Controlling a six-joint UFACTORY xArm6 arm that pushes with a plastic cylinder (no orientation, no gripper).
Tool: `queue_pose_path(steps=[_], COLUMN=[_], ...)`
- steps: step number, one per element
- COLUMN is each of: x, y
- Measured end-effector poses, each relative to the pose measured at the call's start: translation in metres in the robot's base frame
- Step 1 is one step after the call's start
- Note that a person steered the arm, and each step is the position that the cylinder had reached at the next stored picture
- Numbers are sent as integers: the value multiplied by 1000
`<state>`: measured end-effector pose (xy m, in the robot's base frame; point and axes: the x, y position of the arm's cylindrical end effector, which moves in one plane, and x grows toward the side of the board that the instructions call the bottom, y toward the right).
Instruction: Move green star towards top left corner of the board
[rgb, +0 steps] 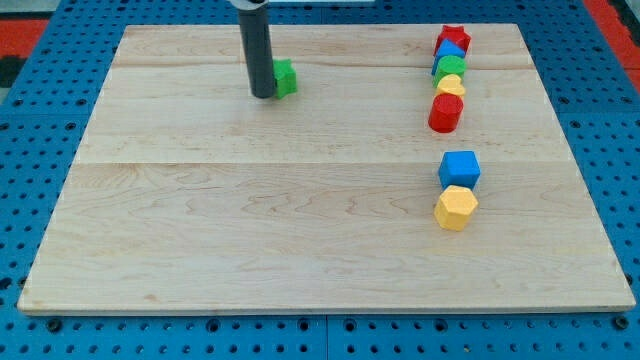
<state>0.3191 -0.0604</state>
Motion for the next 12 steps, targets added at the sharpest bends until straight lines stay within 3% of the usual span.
queue_pose_path(steps=[1, 2, 3, 4, 5, 6, 7, 8, 9, 10, 12], x=[2, -34, -85, -54, -30, -20, -38, -5, -2, -46, -51], y=[61, 62, -10, -2, 57, 16, -79, -59, -107, -128, -126])
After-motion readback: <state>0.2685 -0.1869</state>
